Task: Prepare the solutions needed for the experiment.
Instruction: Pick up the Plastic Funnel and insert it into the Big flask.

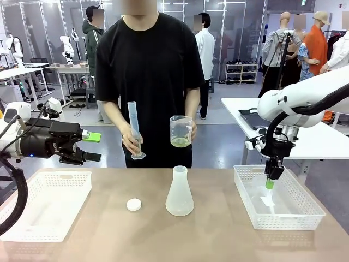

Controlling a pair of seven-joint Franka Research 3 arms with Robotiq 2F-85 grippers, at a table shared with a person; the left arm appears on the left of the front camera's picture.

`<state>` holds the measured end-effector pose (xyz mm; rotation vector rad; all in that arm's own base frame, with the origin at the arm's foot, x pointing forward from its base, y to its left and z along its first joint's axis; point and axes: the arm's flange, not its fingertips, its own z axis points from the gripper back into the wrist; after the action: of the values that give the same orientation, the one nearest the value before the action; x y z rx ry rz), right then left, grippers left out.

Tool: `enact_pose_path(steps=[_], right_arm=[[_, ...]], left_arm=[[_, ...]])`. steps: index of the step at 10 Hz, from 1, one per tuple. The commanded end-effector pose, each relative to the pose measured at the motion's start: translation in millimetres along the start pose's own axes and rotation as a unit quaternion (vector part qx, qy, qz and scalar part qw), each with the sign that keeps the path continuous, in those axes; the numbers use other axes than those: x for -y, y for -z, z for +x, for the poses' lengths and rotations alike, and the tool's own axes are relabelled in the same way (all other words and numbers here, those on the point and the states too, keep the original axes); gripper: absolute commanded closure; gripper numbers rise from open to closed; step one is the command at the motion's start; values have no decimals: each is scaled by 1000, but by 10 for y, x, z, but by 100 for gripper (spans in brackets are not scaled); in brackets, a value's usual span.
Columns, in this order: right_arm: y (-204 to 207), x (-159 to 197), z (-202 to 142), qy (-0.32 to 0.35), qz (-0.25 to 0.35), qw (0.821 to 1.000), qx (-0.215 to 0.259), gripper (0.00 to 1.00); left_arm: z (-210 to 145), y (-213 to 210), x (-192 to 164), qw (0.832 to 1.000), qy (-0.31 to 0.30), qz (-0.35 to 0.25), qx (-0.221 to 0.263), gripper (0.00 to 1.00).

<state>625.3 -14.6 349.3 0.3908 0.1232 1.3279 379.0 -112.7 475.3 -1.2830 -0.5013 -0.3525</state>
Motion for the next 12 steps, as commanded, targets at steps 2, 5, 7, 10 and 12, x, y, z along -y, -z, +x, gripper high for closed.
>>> enact_pose_path(steps=[2, 5, 7, 10, 12], right_arm=[[-291, -250, 158, 31, -44, 998, -23, 100], [-820, -764, 335, 55, -120, 990, -45, 100], [-1207, -1209, 490, 65, -206, 976, -41, 100], [-1532, -1747, 625, 92, -335, 936, -49, 100], [-1610, -2004, 652, 104, -398, 911, -38, 100]], left_arm=[[15, 24, 13, 1000, -9, -10, 7, 0], [15, 24, 13, 1000, -9, -10, 7, 0], [15, 24, 13, 1000, -9, -10, 7, 0], [15, 24, 13, 1000, -9, -10, 7, 0], [15, 24, 13, 1000, -9, -10, 7, 0]])
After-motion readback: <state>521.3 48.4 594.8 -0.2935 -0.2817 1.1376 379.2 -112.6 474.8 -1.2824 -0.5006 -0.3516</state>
